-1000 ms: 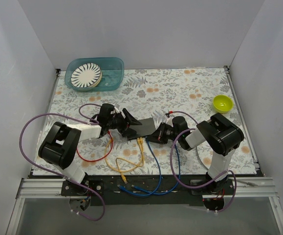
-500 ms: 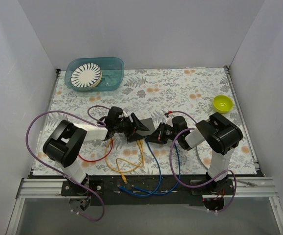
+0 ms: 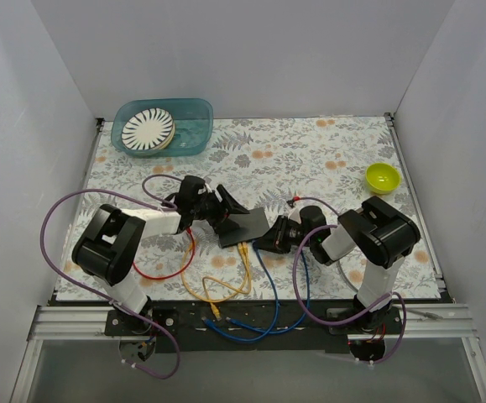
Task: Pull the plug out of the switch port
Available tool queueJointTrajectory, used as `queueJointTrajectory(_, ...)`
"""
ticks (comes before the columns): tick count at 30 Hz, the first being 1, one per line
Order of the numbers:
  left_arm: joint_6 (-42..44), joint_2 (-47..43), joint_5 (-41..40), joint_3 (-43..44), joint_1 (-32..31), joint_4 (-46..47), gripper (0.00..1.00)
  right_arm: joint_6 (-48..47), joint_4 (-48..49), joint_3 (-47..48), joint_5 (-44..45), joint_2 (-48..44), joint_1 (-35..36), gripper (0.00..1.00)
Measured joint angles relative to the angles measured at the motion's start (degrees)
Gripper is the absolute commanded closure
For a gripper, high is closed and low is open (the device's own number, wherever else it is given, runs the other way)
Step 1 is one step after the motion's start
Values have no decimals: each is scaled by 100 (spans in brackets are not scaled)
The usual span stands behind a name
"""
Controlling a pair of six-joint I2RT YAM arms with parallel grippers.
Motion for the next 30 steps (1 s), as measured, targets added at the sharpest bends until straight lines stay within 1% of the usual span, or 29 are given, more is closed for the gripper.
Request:
queueJointTrajectory(2, 52, 0, -4, 31, 24, -55, 36, 149, 42, -17, 13, 20, 0, 71)
queueJointTrajectory(9, 140, 4, 31, 81, 107, -74, 36, 750, 341, -24, 2, 223, 0, 70)
queueJointTrajectory(14, 133, 4, 131, 2, 107, 28, 36, 1115, 721, -101, 4, 382, -2, 66)
queueJointTrajectory(18, 131, 20, 212, -28, 107, 92, 36, 1394, 1054, -138, -7, 527, -2, 66)
queueJointTrajectory(30, 129, 68, 317, -42, 107, 186, 36, 1620, 1169, -131, -13, 612, -2, 64)
